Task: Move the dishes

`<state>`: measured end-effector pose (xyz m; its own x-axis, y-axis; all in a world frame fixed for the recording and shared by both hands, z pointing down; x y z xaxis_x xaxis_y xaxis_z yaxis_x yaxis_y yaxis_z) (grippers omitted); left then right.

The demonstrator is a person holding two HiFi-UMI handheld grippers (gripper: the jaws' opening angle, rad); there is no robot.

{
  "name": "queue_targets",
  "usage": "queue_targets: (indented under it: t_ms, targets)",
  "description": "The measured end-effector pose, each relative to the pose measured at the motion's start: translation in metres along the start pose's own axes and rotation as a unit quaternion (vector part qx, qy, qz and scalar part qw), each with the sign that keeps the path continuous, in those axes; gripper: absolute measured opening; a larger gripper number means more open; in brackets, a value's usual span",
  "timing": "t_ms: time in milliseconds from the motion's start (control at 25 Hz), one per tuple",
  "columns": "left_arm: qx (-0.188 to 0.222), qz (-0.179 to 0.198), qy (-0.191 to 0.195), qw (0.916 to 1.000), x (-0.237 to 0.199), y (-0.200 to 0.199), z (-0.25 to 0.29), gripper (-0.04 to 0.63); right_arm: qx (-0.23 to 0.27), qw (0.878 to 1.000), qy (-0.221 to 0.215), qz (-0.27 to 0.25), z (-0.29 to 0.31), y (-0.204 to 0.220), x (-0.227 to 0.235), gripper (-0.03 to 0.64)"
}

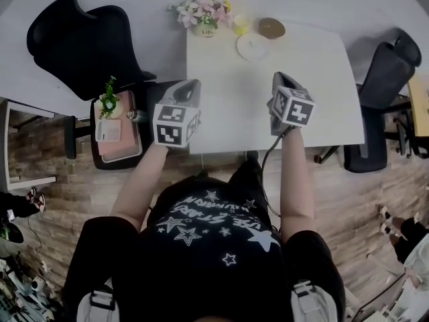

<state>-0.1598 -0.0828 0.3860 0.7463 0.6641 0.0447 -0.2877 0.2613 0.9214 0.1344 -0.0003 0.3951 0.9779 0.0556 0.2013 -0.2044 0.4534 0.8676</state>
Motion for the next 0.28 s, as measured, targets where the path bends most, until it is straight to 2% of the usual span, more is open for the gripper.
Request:
queue_targets:
  t_ms: [280]
  targets:
    - [-0.007,0.001,0.026,0.9996,-0.022,0.021,-0.04,0.009,0.004,1.0,0.003,0.022,-0.032,0.035,-0.061,0.005]
Point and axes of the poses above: the fingertips, and each gripper's own axes: z forward along the fingers, x to its right, y out of its underside, the point moved 10 cm from there along -z, backward along the fingers, and after that the axes turned 11 degrees about -y, right-handed, at the moved point
